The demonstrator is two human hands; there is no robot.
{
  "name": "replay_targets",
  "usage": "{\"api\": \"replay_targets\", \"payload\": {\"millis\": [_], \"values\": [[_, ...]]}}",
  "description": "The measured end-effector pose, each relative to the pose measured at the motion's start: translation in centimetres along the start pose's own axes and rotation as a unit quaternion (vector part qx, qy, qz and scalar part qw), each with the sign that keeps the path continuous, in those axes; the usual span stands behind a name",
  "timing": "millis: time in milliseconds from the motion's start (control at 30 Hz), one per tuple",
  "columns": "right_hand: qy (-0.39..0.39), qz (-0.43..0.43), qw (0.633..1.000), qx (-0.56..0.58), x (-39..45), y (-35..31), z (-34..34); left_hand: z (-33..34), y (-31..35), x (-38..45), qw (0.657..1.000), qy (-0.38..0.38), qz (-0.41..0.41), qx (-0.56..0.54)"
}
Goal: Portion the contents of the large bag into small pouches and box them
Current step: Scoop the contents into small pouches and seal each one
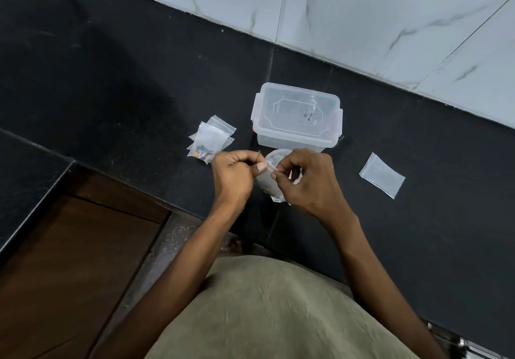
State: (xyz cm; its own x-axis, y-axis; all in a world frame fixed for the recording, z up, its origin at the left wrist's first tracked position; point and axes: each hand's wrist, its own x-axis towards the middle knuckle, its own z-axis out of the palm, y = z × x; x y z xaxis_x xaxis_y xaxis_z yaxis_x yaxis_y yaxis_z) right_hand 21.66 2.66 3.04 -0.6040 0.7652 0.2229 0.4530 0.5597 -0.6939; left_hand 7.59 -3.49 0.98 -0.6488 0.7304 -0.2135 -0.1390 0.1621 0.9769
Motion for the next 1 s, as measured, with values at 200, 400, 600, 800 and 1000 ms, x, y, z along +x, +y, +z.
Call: {"api": "replay_targets", "payload": {"millis": [200,400,600,800,1000], "values": [[-0.01,0.008,1.0,0.018,-0.7,0.2,0.0,-0.6,-0.2,0.2,0.998,0.064,0.006,-0.017],[-0.04,0.018,0.999,-0.002,-0.9,0.0,-0.5,-1.0,-0.4,0.7,0.995,0.085,0.003,-0.045],[-0.045,0.027,0.998,-0.02,-1.0,0.7,-0.4,-2.0,0.0,1.5,0.99,0.12,-0.005,-0.077],[-0.015,0.087,0.996,0.025,-1.3,1.9,-0.5,-4.8,2.2,3.7,0.986,0.149,0.055,-0.051],[0.019,0.012,0.997,0.073,0.4,-0.5,1.2,-3.2,2.0,3.2,0.995,0.072,0.074,-0.019]]}}
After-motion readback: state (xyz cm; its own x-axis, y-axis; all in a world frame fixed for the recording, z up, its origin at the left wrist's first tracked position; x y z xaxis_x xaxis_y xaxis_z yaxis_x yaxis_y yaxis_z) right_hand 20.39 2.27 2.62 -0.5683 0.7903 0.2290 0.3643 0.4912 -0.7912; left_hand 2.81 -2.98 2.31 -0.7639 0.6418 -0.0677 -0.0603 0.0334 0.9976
